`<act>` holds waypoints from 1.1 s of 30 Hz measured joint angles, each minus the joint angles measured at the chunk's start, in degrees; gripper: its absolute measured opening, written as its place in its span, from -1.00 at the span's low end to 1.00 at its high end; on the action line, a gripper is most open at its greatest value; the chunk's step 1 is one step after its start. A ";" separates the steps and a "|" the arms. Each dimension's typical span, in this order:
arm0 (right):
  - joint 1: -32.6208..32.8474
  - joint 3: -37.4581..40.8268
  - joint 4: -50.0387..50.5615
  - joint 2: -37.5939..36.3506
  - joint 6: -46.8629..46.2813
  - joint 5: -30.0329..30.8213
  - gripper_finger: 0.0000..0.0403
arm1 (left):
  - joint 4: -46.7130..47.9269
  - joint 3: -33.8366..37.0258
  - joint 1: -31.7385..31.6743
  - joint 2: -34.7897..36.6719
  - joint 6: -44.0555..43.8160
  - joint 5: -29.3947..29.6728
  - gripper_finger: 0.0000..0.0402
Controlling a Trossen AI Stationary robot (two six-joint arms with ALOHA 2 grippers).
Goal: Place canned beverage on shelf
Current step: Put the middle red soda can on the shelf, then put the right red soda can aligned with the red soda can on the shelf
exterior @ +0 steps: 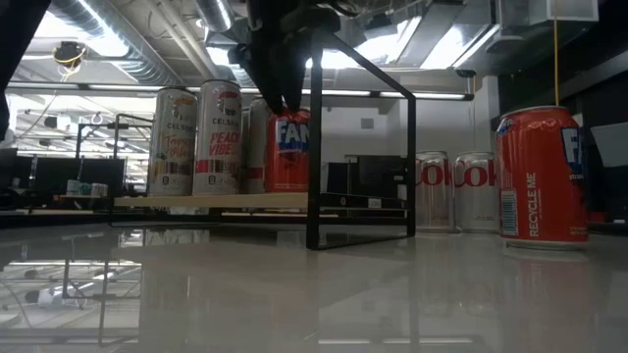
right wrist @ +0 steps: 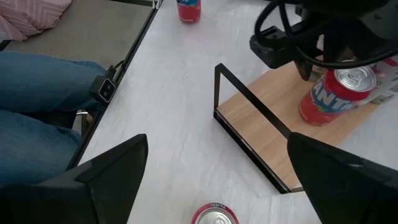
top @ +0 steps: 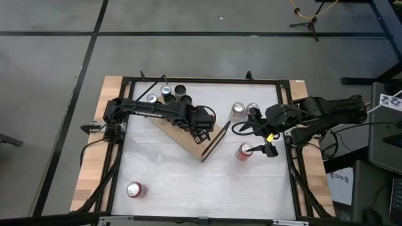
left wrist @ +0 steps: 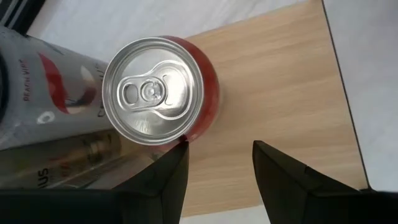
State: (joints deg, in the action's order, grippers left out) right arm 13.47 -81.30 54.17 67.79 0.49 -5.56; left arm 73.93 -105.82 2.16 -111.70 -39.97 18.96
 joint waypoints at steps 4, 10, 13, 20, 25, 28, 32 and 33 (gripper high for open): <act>0.00 0.00 0.00 0.02 0.00 0.00 0.88 | 0.00 0.00 -0.69 0.00 0.02 0.04 -0.16; 0.00 0.00 0.00 0.00 0.02 0.00 0.88 | 0.02 0.00 -1.43 0.00 0.02 1.19 -0.16; 0.00 0.01 0.00 0.00 0.01 0.00 0.88 | 0.00 0.00 -1.56 0.00 0.04 1.79 -0.16; 0.00 0.02 0.00 0.00 0.02 0.00 0.88 | -0.10 0.00 -1.56 0.00 0.04 3.04 -0.16; 0.00 0.02 0.00 0.00 -0.11 0.00 0.88 | -0.17 0.00 -1.15 0.24 0.07 2.98 -0.16; 0.00 0.02 0.00 0.00 -0.15 0.00 0.88 | -0.05 0.00 -0.29 1.30 0.17 2.53 -0.16; 0.00 0.00 -0.01 0.00 -0.17 0.00 0.88 | -0.18 0.00 1.42 3.36 0.08 0.41 -0.16; 0.00 0.01 -0.01 0.00 -0.17 0.00 0.88 | -0.15 0.00 1.97 3.94 -0.06 -0.21 -0.16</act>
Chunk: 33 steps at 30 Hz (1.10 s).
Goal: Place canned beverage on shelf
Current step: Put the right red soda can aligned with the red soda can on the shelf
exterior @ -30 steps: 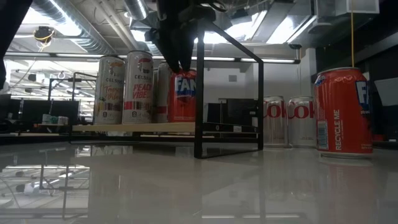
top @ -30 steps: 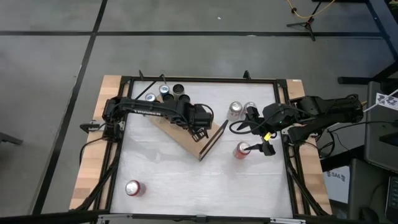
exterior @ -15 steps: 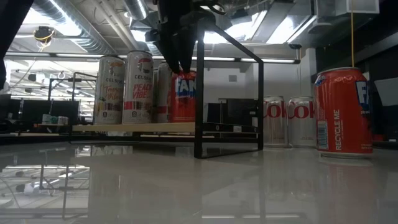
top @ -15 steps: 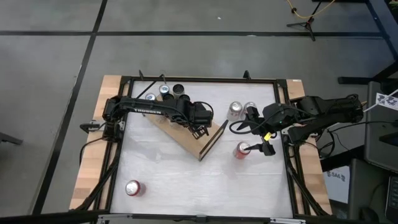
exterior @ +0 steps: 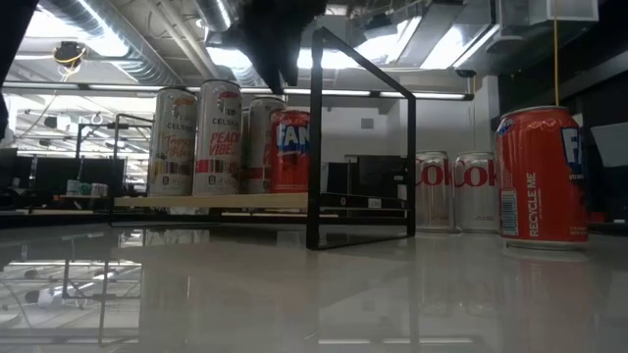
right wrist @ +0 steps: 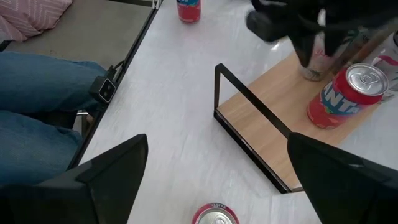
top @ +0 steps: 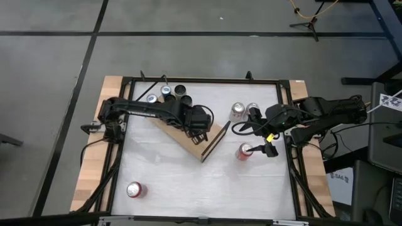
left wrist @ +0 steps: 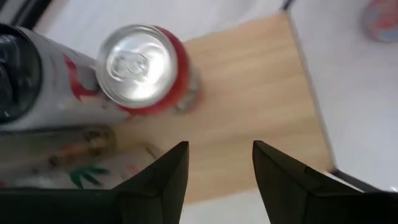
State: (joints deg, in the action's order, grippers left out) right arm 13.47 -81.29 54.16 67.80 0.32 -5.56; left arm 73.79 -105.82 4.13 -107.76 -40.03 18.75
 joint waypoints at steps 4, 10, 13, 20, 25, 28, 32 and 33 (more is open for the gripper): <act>0.00 -0.01 0.10 0.01 -0.30 -0.02 0.88 | 0.04 0.00 2.90 2.09 -1.82 -2.36 -0.16; 0.05 -0.01 3.91 0.51 -4.75 -4.26 0.88 | 0.23 0.00 9.14 3.63 -3.36 -3.42 -0.16; 1.35 0.07 7.04 1.71 -5.59 -3.98 0.88 | 0.22 0.00 12.60 4.28 -3.42 -3.43 -0.16; 5.51 5.44 7.38 4.31 -5.81 1.14 0.88 | 0.30 0.00 18.71 4.41 -5.27 -3.08 -0.16; 7.68 9.67 7.27 5.77 -1.21 5.16 0.88 | 0.25 0.00 20.96 4.41 -8.26 -2.42 -0.16; 7.93 11.68 7.32 6.62 1.76 5.58 0.88 | 0.22 0.00 21.91 4.41 -9.73 -0.82 -0.16; 7.91 13.65 7.29 7.91 6.45 7.65 0.88 | -0.01 0.00 22.50 4.41 -11.09 -0.04 -0.16; 7.91 13.98 7.31 8.25 8.21 8.11 0.88 | -0.21 0.00 22.56 4.41 -11.09 0.00 -0.16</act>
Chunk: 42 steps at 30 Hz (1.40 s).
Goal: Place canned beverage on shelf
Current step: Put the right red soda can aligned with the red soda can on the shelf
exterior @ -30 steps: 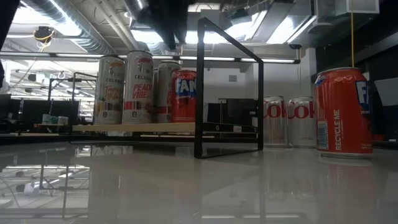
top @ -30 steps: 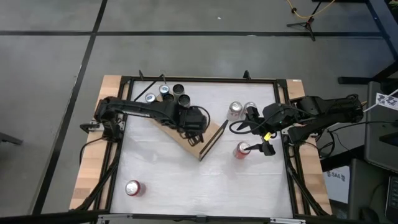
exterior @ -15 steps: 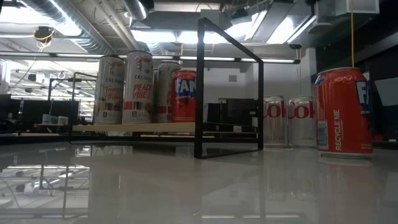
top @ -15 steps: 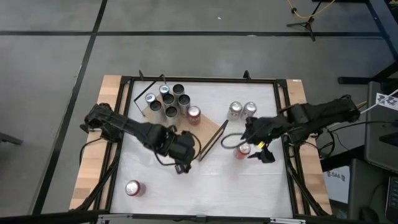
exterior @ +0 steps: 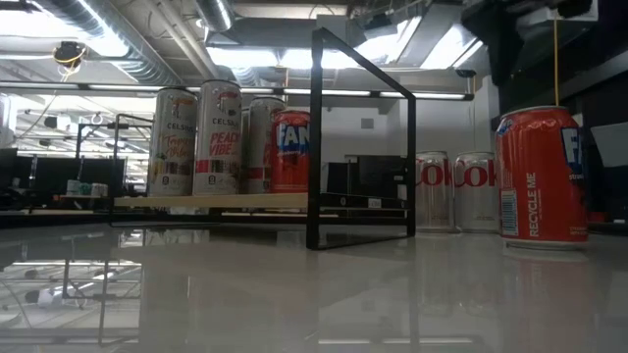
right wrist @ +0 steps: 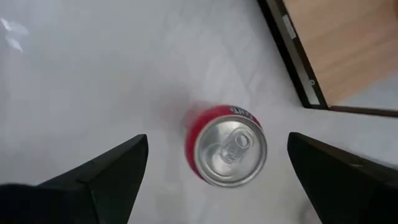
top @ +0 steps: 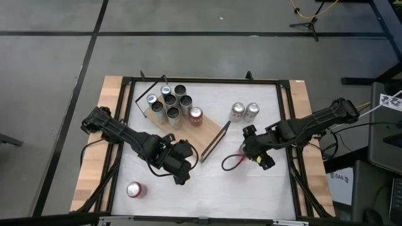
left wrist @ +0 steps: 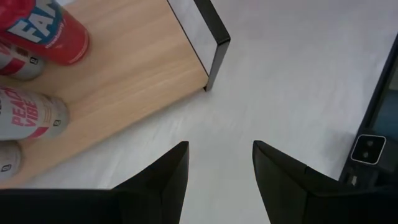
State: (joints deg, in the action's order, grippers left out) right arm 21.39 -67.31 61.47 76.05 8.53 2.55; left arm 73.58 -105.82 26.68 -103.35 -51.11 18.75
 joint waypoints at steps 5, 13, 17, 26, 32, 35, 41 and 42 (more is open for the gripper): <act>-0.02 1.41 -0.43 2.07 8.15 0.10 0.88 | -0.36 0.00 -0.03 0.00 0.00 0.13 -0.16; -0.02 1.49 0.30 6.64 18.78 0.03 0.88 | -0.73 0.00 -0.05 0.00 -1.41 0.14 -0.16; -0.04 1.49 0.51 8.92 20.42 1.40 0.88 | -0.83 0.00 -0.07 0.00 -2.62 0.13 -0.16; -0.07 1.49 2.08 12.90 20.40 4.54 0.88 | -0.85 0.00 -0.03 0.00 -4.04 0.13 -0.16; -0.07 1.49 2.10 14.19 20.38 4.85 0.88 | -0.87 0.00 -0.03 -0.02 -4.04 0.13 -0.16; -0.07 1.74 1.83 14.34 20.38 4.85 0.88 | -0.86 0.00 -0.03 -0.02 -4.00 0.13 -0.16; -0.04 4.06 1.26 14.32 20.19 5.51 0.77 | -0.87 0.00 -0.01 -0.02 -3.87 0.13 -0.16; -0.04 4.48 1.03 14.32 20.01 5.53 0.72 | -0.87 0.00 -0.01 -0.02 -3.87 0.13 -0.16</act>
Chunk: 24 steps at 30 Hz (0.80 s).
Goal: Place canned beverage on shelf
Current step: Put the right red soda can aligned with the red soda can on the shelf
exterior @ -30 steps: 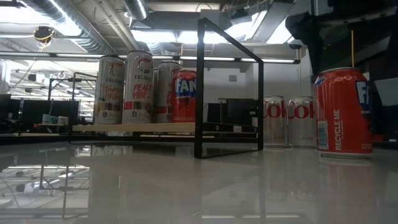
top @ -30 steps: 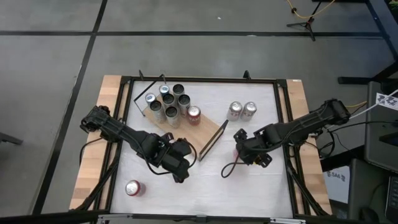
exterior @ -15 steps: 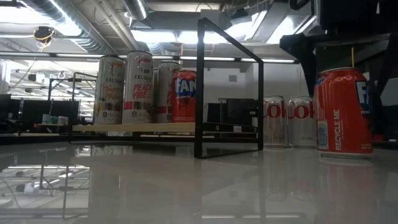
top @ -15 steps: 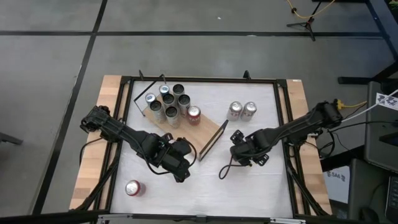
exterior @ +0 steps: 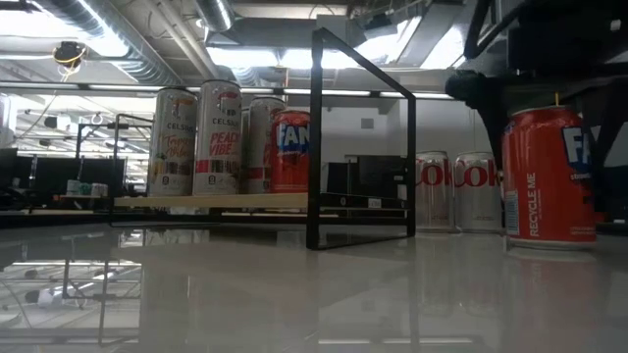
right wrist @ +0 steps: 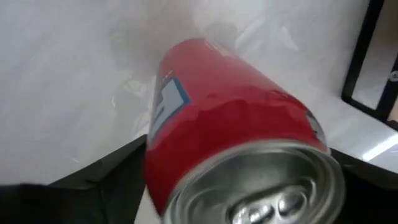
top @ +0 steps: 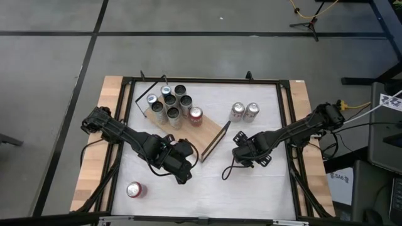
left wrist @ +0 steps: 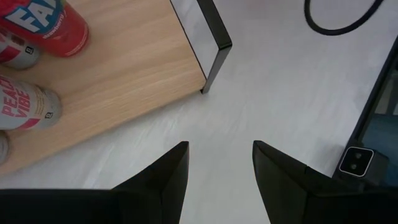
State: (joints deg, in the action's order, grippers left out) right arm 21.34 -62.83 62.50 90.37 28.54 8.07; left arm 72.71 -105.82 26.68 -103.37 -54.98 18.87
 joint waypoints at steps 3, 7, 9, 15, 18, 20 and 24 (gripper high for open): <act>0.00 0.47 -0.10 -0.11 -0.95 -0.02 0.55 | 0.00 0.00 0.00 0.00 0.00 0.04 -0.16; 0.02 0.48 -0.28 -0.13 -1.12 -0.08 0.42 | 0.00 0.00 0.00 -0.01 0.01 0.10 -0.16; 0.02 0.48 -0.40 -0.13 -1.20 -0.08 0.42 | 0.00 0.00 0.00 -0.02 0.02 0.44 -0.16; 0.02 -0.41 0.00 0.03 -1.52 -0.24 0.52 | -0.07 0.00 0.00 -0.02 0.02 1.46 -0.16; 0.02 -3.13 1.71 0.13 -1.53 -0.66 0.49 | -0.07 0.00 0.00 -0.02 0.00 1.46 -0.16; 0.02 -5.70 4.40 0.10 -1.53 -2.31 0.45 | -0.09 0.00 -0.02 -0.02 0.00 1.49 -0.16; 0.02 -11.39 9.41 0.09 -1.54 -5.76 0.42 | -0.09 0.00 -0.02 -0.02 -0.02 1.51 -0.16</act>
State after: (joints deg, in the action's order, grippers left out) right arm 21.37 -74.22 71.91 90.46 27.00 2.31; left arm 72.62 -105.82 26.65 -103.39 -55.00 20.38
